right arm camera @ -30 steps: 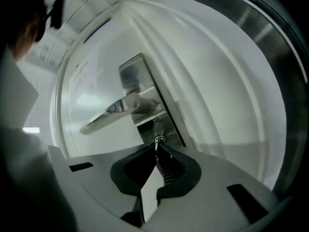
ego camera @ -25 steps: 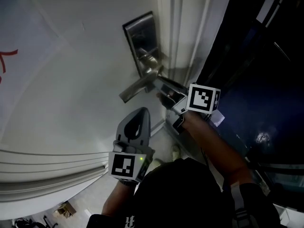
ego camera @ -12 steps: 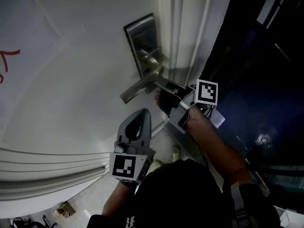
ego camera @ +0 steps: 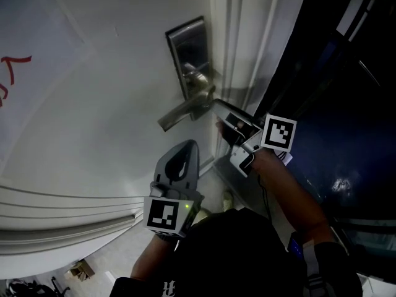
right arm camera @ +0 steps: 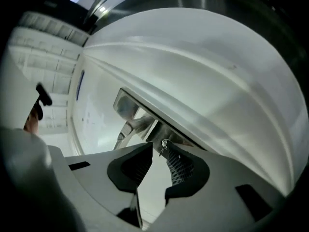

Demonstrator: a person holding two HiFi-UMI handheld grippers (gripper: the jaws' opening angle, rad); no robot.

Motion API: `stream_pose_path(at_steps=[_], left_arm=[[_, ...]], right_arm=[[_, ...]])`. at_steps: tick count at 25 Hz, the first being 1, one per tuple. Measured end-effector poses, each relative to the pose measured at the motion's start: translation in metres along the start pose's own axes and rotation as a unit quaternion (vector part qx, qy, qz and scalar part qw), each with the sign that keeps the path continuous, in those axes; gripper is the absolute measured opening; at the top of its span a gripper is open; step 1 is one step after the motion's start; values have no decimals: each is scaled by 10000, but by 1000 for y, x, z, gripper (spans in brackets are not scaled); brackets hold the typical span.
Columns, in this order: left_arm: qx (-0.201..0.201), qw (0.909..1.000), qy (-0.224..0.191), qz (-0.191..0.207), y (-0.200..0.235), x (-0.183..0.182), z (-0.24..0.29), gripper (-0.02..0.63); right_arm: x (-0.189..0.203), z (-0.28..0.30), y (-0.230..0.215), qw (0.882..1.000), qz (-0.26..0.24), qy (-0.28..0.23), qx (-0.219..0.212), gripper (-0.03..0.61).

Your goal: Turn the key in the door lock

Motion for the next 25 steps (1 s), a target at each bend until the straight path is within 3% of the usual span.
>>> stream_pose_path(at_steps=[2,3,4,6,8,10,11,14,15,16,18,21,23,25], left_arm=[[20,10000,-11,5,-2,0,0,8],[27,10000,-17,4,-3,0,0,8],[32,10000,-20,7,-3,0,0,8],[38,10000,-17,20,-4,0,-1,8],[39,10000,-13,27,-5,0,-1,8],[37,10000,-18,26,-5,0,-2,8],[35,10000,-21,24,-6,-1,-2,8],[11,10000,-26,32,-5,-2,-4,8],[0,10000,-33,39,-5,-2,-4,8],[-11,10000,-42,44,-4,-3,-5,8],[-35,10000,-54,49,-2,-4,-6,8],[-66,9999,-61,56,1,-4,-7,8],[-82,9999,-54,41,2,-4,-7,8],[-86,9999,-46,31,3,-4,-7,8]], right_arm=[[-4,-6,9,9938,-1073,109,285,71],[-4,-8,14,9831,-1760,207,463,71],[-4,-10,20,9654,-2507,323,634,71],[1,-9,31,9087,-4035,560,907,71],[9,-6,41,8321,-5382,792,1080,71],[20,-2,44,7472,-6456,1013,1211,71],[26,0,44,6987,-6950,1097,1293,71],[41,6,40,5389,-8208,1165,1493,71],[45,8,38,4950,-8479,1146,1517,71],[48,10,37,4613,-8667,1125,1533,71],[50,14,32,4168,-8882,1090,1599,71],[48,21,23,3717,-9035,1157,1791,71],[47,26,17,3561,-9079,1195,1860,71],[46,30,15,3506,-9099,1155,1892,71]])
Point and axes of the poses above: the fingertips, and each gripper's own axes: z forward along the fingers, y to its left, x out of its underside, the point moved 5 cm from there along -z, backward along the fingers
